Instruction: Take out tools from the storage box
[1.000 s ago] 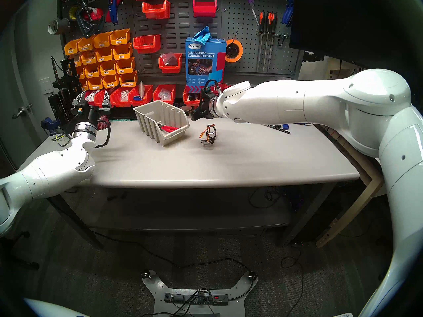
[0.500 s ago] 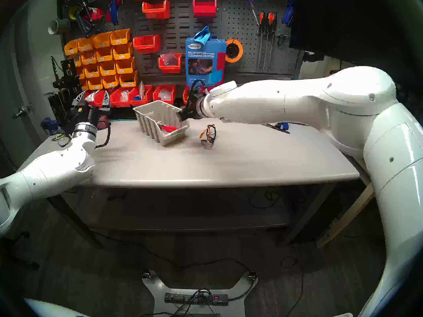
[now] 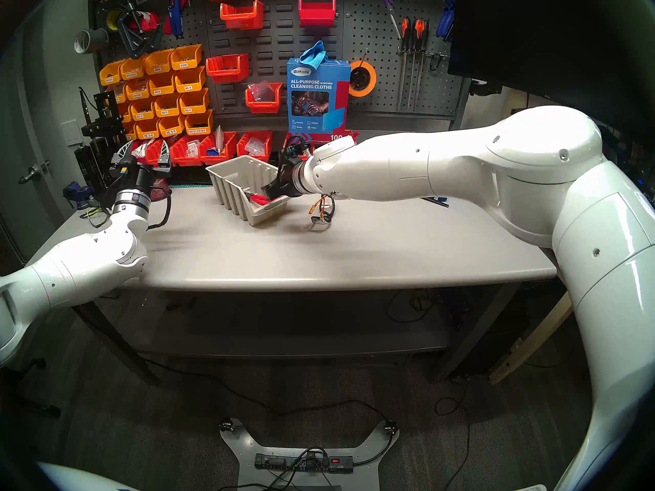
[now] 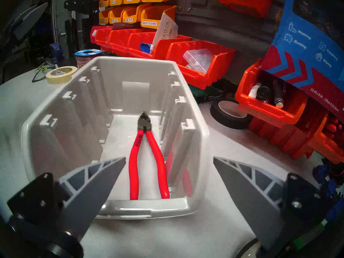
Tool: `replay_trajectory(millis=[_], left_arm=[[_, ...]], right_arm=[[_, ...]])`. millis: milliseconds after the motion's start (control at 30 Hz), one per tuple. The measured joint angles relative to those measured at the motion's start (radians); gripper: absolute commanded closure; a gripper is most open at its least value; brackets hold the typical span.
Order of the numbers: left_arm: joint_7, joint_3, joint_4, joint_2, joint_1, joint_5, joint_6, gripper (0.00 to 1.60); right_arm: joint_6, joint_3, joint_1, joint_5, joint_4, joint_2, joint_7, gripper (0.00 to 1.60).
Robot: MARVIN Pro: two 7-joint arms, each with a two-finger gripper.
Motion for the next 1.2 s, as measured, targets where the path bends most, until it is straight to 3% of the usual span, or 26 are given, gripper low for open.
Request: replay_trajectory(millis=[33,67,100,133,667,900,1200], left_arm=[[0.0,0.0,0.0,0.0,0.0,0.0,0.0,0.0],[0.0,0.0,0.0,0.0,0.0,0.0,0.0,0.0],[0.0,0.0,0.0,0.0,0.0,0.0,0.0,0.0],[0.0,0.0,0.0,0.0,0.0,0.0,0.0,0.0],[0.0,0.0,0.0,0.0,0.0,0.0,0.0,0.0],[0.0,0.0,0.0,0.0,0.0,0.0,0.0,0.0],[0.0,0.0,0.0,0.0,0.0,0.0,0.0,0.0]], right_arm=[[0.0,-0.001,-0.002,0.002,-0.002,-0.001,-0.002,0.97],[0.0,-0.002,-0.002,0.002,-0.002,-0.001,-0.003,0.97],[0.0,-0.002,-0.003,0.003,-0.002,-0.001,-0.004,1.36],[0.0,-0.003,-0.004,0.005,-0.001,-0.001,-0.006,1.6],[-0.012,-0.007,0.001,0.008,-0.034,0.027,-0.021,1.6],[-0.012,-0.009,0.019,0.011,-0.101,0.061,-0.082,1.6],[0.003,-0.014,0.065,0.037,-0.257,0.126,-0.207,1.6]])
